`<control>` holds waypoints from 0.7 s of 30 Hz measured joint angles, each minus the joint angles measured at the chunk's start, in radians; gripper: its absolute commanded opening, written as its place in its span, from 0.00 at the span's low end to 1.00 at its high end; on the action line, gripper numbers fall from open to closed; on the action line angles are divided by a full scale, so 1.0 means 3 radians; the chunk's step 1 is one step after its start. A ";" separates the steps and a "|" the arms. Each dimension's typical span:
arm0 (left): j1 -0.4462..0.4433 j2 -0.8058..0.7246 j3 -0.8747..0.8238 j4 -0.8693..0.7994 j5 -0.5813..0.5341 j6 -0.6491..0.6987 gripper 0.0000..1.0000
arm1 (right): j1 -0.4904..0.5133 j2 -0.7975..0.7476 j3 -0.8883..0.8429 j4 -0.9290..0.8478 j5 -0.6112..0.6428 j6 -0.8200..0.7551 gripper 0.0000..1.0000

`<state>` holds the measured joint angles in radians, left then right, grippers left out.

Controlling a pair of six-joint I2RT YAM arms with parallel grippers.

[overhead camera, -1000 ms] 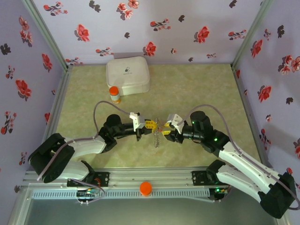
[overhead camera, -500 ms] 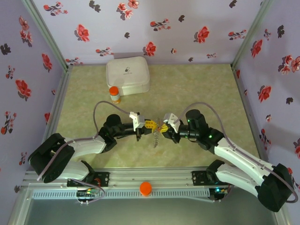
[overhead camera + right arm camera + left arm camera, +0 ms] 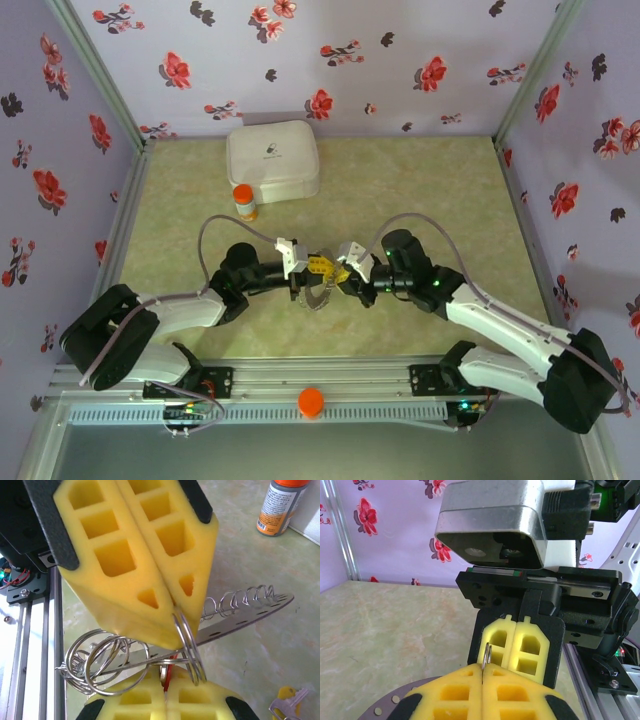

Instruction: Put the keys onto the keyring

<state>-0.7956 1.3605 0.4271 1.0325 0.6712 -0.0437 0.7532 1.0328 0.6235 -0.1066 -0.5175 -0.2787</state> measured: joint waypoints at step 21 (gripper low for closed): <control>0.0015 0.0088 0.0022 0.0024 0.0104 -0.0010 0.00 | -0.0024 -0.0656 -0.0013 -0.0098 0.0453 -0.0075 0.27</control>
<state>-0.7910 1.3869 0.4335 1.0397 0.7025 -0.0467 0.7460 0.8360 0.6197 -0.1360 -0.3817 -0.3012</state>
